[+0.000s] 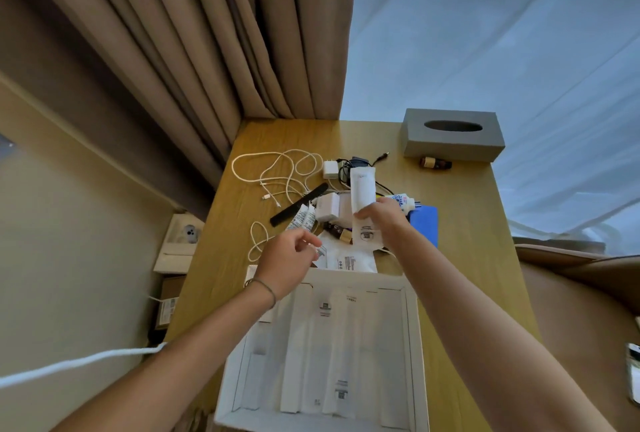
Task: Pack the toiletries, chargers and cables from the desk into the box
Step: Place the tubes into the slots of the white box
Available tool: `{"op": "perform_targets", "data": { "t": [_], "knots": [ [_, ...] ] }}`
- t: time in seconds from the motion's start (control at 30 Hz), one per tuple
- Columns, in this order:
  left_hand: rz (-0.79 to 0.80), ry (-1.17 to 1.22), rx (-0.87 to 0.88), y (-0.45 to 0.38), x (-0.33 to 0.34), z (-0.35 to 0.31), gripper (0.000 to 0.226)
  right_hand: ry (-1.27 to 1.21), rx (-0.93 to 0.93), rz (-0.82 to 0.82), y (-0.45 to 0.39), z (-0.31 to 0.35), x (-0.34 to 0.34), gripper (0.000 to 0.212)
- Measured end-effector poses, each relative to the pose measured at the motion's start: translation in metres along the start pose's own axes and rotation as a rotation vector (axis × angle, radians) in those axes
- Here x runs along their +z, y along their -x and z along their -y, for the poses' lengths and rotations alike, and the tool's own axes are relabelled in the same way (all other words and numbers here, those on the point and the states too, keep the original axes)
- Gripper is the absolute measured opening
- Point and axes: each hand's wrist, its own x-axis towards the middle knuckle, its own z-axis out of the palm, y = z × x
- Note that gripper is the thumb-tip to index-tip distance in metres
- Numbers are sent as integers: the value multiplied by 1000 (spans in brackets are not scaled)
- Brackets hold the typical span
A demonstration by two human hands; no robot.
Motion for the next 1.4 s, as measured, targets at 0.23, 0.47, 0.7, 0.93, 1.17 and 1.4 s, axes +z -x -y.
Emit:
{"op": "perform_targets", "data": {
  "t": [0.23, 0.47, 0.7, 0.93, 1.17, 1.4],
  "knots": [
    [199, -388, 42, -70, 37, 0, 22, -124, -114, 7, 52, -1, -23, 39],
    [522, -793, 217, -100, 77, 5, 27, -200, -118, -15, 91, -14, -27, 31],
    [597, -1157, 401, -103, 100, -6, 49, -169, -156, -33, 106, -25, -25, 22],
    [606, -992, 328, -102, 99, -3, 33, -70, -199, -42, 119, -36, -27, 29],
    [302, -476, 217, -95, 70, -7, 32, 22, -328, -22, 138, -49, -27, 50],
    [0, 93, 188, -56, 16, -14, 33, 279, -382, -68, 161, -72, -19, 14]
  ]
}}
